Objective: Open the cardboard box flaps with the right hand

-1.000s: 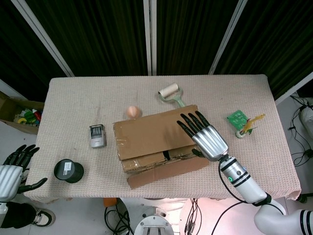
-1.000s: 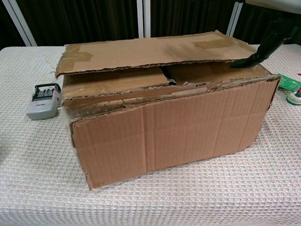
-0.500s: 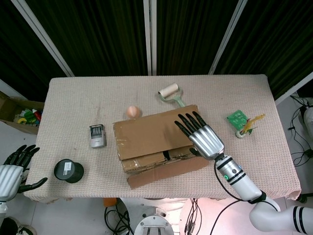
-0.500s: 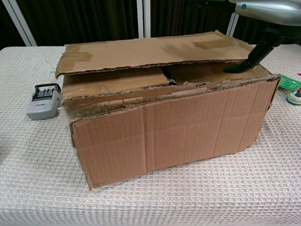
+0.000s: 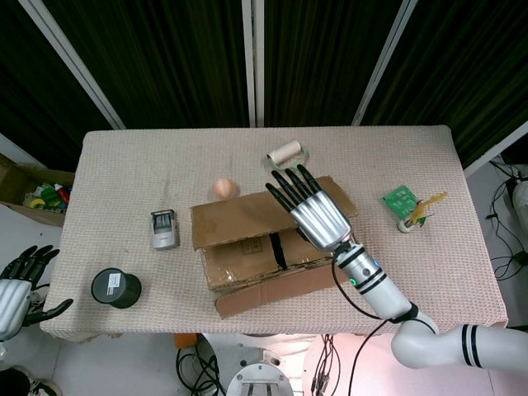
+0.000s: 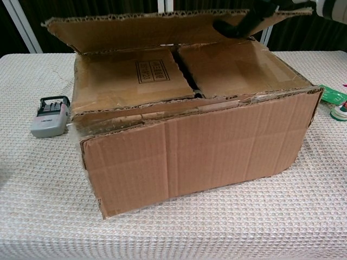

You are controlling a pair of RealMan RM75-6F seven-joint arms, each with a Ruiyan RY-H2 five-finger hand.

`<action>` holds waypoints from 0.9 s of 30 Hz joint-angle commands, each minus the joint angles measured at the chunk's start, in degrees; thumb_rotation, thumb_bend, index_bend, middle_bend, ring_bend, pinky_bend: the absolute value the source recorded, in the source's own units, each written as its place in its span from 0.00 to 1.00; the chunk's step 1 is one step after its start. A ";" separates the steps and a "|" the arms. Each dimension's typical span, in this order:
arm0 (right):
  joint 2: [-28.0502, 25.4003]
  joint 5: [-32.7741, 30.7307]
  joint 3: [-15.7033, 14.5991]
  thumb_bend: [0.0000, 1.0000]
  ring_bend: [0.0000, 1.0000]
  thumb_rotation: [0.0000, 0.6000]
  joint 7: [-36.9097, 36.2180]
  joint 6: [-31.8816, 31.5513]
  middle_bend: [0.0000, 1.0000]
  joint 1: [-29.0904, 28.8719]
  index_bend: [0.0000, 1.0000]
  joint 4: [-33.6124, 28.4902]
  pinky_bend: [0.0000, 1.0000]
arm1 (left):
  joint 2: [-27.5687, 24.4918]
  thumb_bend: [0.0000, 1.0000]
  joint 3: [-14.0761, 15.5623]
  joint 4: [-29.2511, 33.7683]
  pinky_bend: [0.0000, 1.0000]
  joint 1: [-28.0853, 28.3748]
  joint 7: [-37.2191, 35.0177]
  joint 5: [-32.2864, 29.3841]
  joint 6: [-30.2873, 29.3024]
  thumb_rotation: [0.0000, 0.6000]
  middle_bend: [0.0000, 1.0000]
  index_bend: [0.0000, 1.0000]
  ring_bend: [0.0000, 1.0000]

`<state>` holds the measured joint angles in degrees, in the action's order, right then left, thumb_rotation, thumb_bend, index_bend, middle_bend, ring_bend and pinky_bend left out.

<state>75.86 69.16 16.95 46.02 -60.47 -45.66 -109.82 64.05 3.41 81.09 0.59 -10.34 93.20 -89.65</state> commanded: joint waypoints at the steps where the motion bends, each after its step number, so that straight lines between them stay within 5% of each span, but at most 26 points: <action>1: 2.00 -3.91 2.75 0.44 0.00 1.00 4.04 1.16 0.00 -4.39 0.00 2.70 0.00 | -0.15 0.00 -0.22 -0.30 0.19 0.15 -0.61 -0.35 0.28 0.00 0.11 0.12 0.05; 14: 11.53 -15.76 5.56 0.43 0.00 1.00 21.11 -0.02 0.00 -19.20 0.00 18.66 0.00 | -1.55 0.00 -1.48 -0.15 0.19 1.15 -3.40 -2.97 2.61 0.00 0.11 0.12 0.05; 20: 17.84 -6.53 5.65 0.44 0.00 1.00 12.32 -6.35 0.00 -20.89 0.00 28.57 0.00 | -2.06 0.00 -1.63 0.47 0.19 0.95 -3.19 -2.54 1.65 0.03 0.11 0.12 0.05; 27: 18.82 -2.59 5.86 0.43 0.00 1.00 5.81 -8.80 0.00 -20.72 0.00 32.18 0.00 | -2.55 0.00 -1.39 0.66 0.19 0.33 -3.20 -2.68 1.18 0.05 0.11 0.12 0.05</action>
<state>94.00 65.54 22.62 52.85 -68.28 -66.16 -78.51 61.50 2.01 81.75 0.91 -13.55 90.52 -88.46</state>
